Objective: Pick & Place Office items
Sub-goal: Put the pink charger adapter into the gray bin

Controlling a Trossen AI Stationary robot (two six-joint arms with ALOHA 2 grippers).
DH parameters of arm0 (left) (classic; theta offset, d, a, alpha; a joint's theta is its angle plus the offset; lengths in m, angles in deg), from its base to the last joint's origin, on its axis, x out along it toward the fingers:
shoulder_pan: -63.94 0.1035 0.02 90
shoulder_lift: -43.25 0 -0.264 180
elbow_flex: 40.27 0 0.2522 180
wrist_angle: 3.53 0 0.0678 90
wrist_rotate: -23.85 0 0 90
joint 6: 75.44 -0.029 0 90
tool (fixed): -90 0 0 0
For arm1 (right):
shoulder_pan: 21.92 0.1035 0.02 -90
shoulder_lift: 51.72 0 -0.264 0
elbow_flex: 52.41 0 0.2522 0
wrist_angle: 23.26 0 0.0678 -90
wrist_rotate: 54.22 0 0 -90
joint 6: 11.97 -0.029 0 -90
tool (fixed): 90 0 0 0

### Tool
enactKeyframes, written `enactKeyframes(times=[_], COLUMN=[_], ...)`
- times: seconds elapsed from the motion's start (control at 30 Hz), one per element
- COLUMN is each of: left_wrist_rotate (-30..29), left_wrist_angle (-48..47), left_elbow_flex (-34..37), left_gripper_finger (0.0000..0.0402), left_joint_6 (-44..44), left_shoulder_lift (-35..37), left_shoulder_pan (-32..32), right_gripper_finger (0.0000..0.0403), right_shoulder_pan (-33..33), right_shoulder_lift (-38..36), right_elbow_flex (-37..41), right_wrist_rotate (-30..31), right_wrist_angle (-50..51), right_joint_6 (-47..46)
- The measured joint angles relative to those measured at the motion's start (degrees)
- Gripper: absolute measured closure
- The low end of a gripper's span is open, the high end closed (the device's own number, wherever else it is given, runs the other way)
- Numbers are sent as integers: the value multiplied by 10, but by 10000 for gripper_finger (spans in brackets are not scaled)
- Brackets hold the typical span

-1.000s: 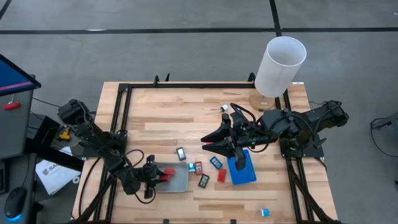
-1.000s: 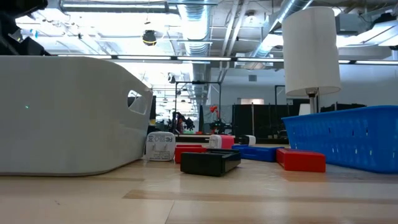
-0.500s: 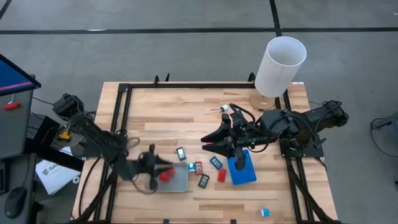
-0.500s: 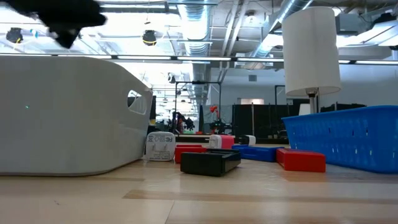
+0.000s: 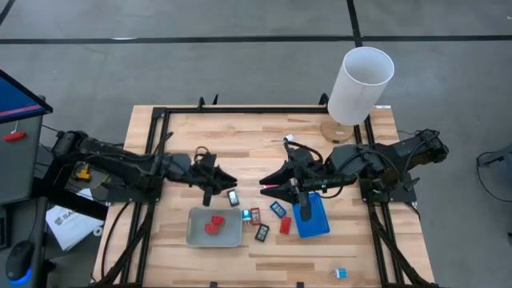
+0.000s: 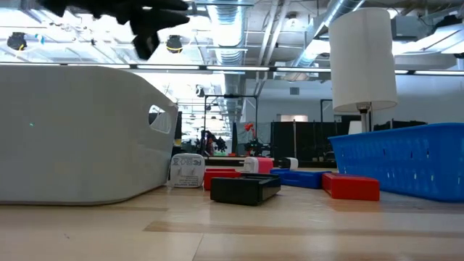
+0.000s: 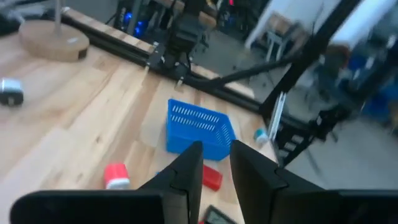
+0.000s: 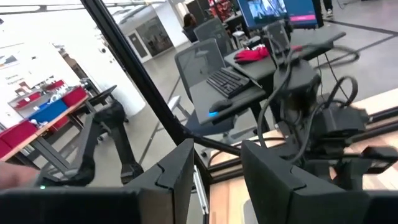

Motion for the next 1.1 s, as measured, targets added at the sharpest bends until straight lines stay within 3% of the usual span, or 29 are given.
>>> enactKeyframes(times=[0.13, 0.27, 0.47, 0.6, 0.77, 1.1], left_wrist_rotate=[23, 17, -30, -81, -113, -122], left_wrist_angle=[-114, -178, -154, -131, -91, -36], left_elbow_flex=[-83, -143, -177, -190, -190, -213], left_gripper_finger=[304, 254, 168, 134, 124, 124], left_joint_6=[-114, -170, -180, -178, -143, -114], left_shoulder_lift=[-41, -100, -201, -264, -333, -440], left_shoulder_pan=[6, 2, 4, 2, 3, 11], right_gripper_finger=[275, 275, 275, 275, 275, 275], right_shoulder_pan=[5, 12, 48, 78, 103, 109], right_shoulder_lift=[-2, -16, -56, -79, -91, -95], right_elbow_flex=[0, 1, 0, 0, 0, 0], right_wrist_rotate=[0, 6, 72, 129, 177, 184], right_wrist_angle=[5, 22, 47, 60, 77, 93], right_joint_6=[-3, -9, -3, 5, 11, 15])
